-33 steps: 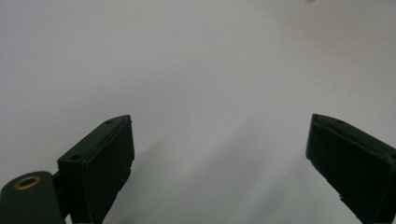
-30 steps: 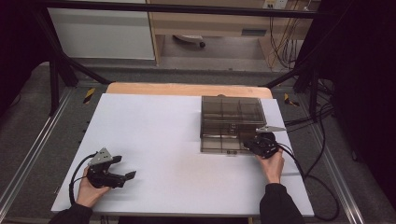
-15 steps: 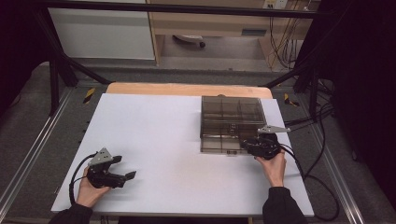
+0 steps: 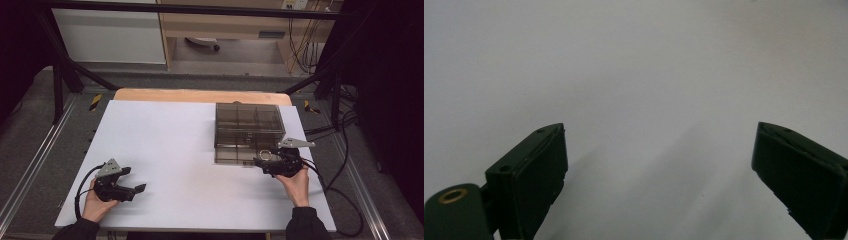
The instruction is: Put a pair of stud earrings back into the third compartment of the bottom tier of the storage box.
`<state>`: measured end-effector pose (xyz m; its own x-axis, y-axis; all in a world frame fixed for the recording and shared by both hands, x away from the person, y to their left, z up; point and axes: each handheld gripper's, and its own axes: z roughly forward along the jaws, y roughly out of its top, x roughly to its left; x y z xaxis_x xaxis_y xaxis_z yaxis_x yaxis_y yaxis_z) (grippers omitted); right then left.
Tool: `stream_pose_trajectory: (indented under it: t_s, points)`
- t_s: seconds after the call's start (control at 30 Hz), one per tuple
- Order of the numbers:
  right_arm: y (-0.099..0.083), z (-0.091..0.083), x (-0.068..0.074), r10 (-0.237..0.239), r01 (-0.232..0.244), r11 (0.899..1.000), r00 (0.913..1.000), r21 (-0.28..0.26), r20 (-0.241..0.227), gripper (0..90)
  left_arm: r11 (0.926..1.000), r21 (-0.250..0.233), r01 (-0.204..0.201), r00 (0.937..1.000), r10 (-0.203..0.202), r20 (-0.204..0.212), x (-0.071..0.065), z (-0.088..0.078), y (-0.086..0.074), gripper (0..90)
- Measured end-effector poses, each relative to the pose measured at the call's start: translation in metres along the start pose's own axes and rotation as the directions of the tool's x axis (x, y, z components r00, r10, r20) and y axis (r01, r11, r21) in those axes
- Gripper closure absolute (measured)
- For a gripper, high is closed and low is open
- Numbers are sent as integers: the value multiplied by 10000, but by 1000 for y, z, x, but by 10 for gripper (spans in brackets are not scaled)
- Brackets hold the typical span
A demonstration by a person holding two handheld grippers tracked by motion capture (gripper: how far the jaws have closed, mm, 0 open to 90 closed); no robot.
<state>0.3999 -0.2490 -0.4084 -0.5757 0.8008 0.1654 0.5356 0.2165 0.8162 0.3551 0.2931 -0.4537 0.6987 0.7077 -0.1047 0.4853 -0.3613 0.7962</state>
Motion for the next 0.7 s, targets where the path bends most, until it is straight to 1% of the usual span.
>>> stream_pose_trajectory:
  t_s: [0.1,0.13,0.23,0.33,0.43,0.53,0.7]
  points:
    - [-3,-1,4,-30,29,10000,9999,-75,-170,52,10000,3,4,10000,-4,-13,0,0,0,76]
    - [-5,-1,5,-35,35,10000,9998,-13,-182,41,10000,-13,23,10000,-23,-13,0,0,0,76]
    - [-9,-3,7,-66,65,10000,9997,-62,-227,10,10000,-12,30,10000,-30,-19,0,0,0,76]
    - [-14,-6,8,-86,77,9996,9994,-267,-332,8,10000,19,-6,10000,6,-14,0,0,0,76]
    - [-20,-8,9,-99,86,9994,9993,-338,-371,7,10000,19,-6,10000,6,-8,0,0,0,76]
    - [-25,-10,9,-107,94,9995,9991,-298,-418,6,10000,24,-9,10000,9,-3,0,0,0,76]
    - [-34,-11,9,-288,280,9995,9987,-176,-423,7,10000,45,-34,10000,34,7,-1,0,0,76]
